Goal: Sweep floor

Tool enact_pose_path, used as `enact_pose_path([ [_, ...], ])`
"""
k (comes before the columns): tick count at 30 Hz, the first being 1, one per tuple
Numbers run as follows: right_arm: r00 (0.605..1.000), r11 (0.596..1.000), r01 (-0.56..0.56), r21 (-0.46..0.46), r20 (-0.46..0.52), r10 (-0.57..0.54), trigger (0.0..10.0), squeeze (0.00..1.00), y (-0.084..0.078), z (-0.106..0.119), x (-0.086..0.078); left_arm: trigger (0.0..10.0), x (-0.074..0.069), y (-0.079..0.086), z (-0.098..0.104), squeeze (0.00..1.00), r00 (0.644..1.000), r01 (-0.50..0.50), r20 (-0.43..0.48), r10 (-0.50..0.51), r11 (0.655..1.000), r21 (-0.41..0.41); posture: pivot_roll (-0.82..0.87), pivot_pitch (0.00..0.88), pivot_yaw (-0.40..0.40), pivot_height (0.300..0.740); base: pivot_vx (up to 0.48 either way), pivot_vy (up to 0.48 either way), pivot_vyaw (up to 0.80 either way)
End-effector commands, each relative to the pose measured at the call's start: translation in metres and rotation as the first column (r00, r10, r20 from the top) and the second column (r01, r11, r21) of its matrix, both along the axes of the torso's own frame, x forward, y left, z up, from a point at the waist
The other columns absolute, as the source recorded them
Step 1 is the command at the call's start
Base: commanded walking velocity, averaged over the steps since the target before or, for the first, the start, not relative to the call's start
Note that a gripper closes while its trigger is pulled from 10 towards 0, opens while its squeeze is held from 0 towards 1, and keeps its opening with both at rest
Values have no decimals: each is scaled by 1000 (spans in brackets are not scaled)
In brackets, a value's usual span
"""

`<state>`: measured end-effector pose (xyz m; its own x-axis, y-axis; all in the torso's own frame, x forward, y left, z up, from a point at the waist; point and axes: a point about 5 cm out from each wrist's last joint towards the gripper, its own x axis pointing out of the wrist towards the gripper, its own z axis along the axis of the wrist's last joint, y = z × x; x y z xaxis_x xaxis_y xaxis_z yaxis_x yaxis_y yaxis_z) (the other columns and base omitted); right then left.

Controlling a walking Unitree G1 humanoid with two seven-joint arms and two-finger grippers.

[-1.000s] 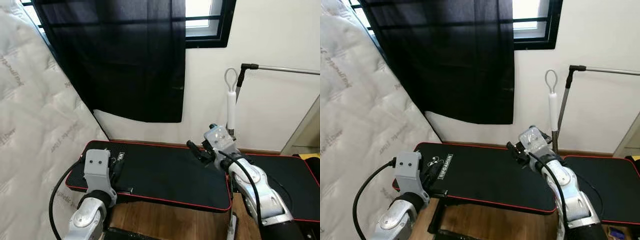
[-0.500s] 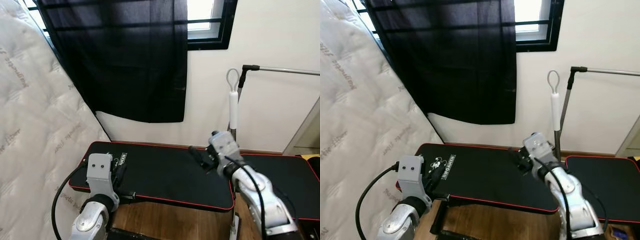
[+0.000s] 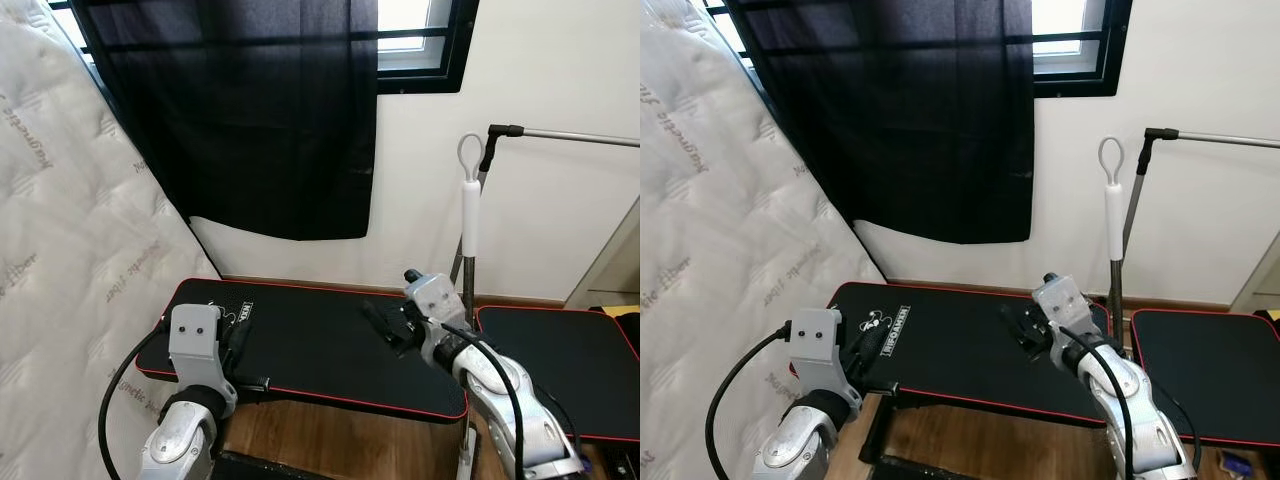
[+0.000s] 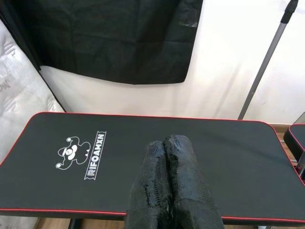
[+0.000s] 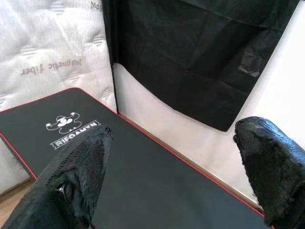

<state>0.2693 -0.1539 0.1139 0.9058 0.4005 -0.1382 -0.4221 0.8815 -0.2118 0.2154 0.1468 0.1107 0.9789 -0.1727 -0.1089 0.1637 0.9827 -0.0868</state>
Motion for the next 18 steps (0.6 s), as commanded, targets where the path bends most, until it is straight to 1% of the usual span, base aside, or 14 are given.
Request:
enact_pose_path([
  [1, 1000, 1000, 5, 20, 11, -6, 10000, 0, -1, 3, 1, 10000, -1, 0, -1, 0, 1000, 10, -3, -10, 1000, -7, -63, 0, -9, 740, 0, 0, 0],
  [3, 998, 998, 40, -40, 53, -38, 10000, 0, -11, 6, 6, 10000, -1, 4, 1, 0, 999, 39, 6, -39, 999, 24, -67, 0, -15, 740, 0, 0, 0],
  [5, 991, 992, 116, -59, 71, -111, 10000, 0, -34, 10, 17, 10000, -1, 25, 2, 0, 997, 64, 23, -71, 977, 203, -66, 0, -18, 740, 0, 0, 0],
  [6, 991, 992, 116, -59, 71, -111, 10000, 0, -34, 10, 17, 10000, -1, 25, 2, 0, 997, 64, 23, -71, 977, 203, -66, 0, -18, 740, 0, 0, 0],
  [7, 989, 989, 134, -57, 72, -130, 10000, 0, -40, 12, 19, 10000, 0, 31, 3, 0, 997, 69, 26, -78, 966, 250, -66, 0, -18, 740, 0, 0, 0],
  [8, 988, 988, 143, -58, 75, -138, 10000, 0, -46, 14, 22, 10000, 2, 43, 5, 0, 999, 36, 27, -44, 967, 251, -64, 0, -12, 740, 0, 0, 0],
  [9, 988, 988, 140, -61, 78, -135, 10000, 0, -48, 16, 22, 10000, 3, 50, 8, 0, 999, 13, 35, -22, 971, 239, -63, 0, -10, 740, 0, 0, 0],
  [11, 989, 989, 132, -62, 79, -127, 10000, 0, -48, 17, 23, 10000, 4, 53, 11, 0, 999, -3, 45, -7, 975, 222, -63, 0, -10, 740, 0, 0, 0],
  [12, 990, 991, 120, -60, 76, -115, 10000, 0, -45, 17, 22, 10000, 5, 52, 13, 0, 999, -8, 51, -2, 982, 187, -62, 0, -9, 740, 0, 0, 0],
  [13, 995, 996, 78, -43, 62, -75, 10000, 0, -32, 13, 15, 10000, 2, 34, 12, 0, 998, 28, 48, -35, 990, 139, -65, 0, -6, 740, 0, 0, 0],
  [14, 997, 998, 62, -31, 54, -60, 10000, 0, -25, 12, 12, 10000, 0, 26, 11, 0, 998, 44, 42, -49, 992, 114, -67, 0, -5, 740, 0, 0, 0],
  [15, 997, 998, 62, -31, 54, -60, 10000, 0, -25, 12, 12, 10000, 0, 26, 11, 0, 998, 44, 42, -49, 992, 114, -67, 0, -5, 740, 0, 0, 0],
  [16, 998, 999, 49, -7, 40, -49, 10000, 0, -18, 10, 8, 10000, -3, 16, 9, 0, 998, 50, 34, -52, 997, 66, -67, 0, -5, 740, 0, 0, 0],
  [18, 998, 999, 48, -2, 37, -48, 10000, 0, -17, 9, 8, 10000, -4, 15, 8, 0, 998, 48, 33, -50, 997, 55, -67, 0, -5, 740, 0, 0, 0],
])
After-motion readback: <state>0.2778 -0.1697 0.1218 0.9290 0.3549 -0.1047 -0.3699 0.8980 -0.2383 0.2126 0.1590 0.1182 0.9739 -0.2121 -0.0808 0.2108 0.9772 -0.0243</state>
